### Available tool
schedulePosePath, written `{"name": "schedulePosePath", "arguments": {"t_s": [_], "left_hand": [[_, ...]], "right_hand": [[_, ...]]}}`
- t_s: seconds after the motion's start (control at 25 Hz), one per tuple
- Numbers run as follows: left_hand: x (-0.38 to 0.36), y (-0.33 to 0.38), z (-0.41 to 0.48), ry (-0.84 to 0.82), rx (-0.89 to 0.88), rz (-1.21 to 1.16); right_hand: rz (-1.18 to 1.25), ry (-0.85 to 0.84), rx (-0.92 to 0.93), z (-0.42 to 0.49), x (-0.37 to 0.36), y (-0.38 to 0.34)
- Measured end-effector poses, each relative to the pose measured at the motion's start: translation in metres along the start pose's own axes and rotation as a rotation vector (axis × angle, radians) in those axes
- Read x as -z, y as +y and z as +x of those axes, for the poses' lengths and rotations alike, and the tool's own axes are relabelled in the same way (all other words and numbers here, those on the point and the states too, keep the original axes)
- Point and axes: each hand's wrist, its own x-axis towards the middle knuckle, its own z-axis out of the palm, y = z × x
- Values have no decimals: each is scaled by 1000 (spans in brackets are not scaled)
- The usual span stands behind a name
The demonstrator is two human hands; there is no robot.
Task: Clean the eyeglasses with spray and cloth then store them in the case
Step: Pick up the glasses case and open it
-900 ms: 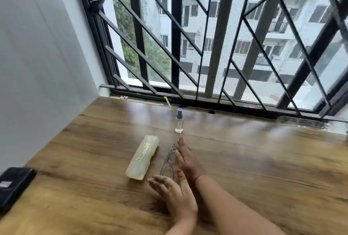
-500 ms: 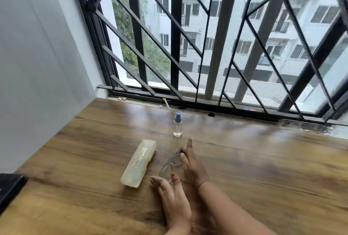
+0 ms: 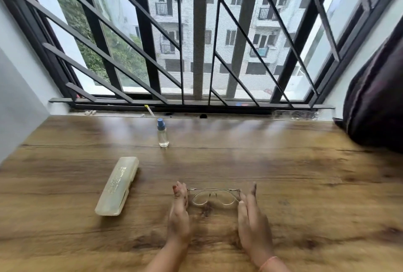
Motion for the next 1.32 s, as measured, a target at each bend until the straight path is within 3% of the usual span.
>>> {"name": "schedulePosePath", "arguments": {"t_s": [0.4, 1.32], "left_hand": [[0, -13, -2, -27, -19, 121], [6, -4, -5, -84, -22, 13]], "right_hand": [[-102, -24, -23, -6, 3, 8], [-7, -100, -75, 1, 10, 8]]}}
